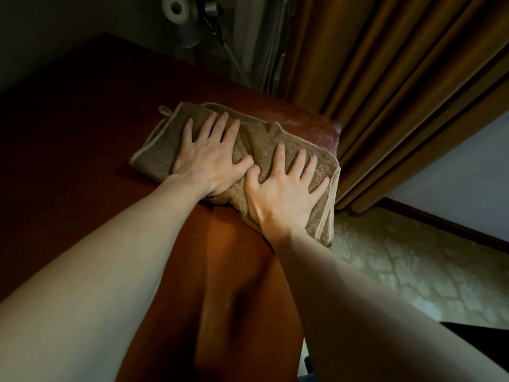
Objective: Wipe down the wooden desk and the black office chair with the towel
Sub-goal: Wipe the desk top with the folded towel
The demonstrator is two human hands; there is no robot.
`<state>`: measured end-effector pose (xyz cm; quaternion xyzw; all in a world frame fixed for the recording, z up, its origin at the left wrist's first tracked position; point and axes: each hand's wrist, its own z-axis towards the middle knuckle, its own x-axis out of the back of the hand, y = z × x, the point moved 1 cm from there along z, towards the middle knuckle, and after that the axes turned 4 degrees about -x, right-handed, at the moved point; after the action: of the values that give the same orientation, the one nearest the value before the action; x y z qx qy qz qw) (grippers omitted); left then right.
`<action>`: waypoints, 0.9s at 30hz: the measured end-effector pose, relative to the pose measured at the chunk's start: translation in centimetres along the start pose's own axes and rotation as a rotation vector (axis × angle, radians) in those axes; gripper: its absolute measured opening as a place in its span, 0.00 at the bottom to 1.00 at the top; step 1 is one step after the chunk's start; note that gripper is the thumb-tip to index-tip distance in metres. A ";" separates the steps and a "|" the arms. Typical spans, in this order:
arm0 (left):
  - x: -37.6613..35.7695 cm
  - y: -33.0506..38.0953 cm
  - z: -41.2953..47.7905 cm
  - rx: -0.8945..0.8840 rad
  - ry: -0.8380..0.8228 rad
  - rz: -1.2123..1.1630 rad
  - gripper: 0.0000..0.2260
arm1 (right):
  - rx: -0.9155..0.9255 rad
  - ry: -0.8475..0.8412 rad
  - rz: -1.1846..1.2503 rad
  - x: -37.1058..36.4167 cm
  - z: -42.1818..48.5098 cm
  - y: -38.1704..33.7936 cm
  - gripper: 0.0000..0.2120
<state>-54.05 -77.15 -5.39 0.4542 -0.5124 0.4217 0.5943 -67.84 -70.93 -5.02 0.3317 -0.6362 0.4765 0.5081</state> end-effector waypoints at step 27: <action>-0.4 -1.4 8.9 0.010 0.002 -0.023 0.45 | -0.005 0.035 -0.010 -0.3 9.0 -2.3 0.35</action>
<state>-54.77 -86.18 -5.39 0.4627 -0.5044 0.4181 0.5973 -68.61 -80.16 -4.91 0.3251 -0.6268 0.4783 0.5222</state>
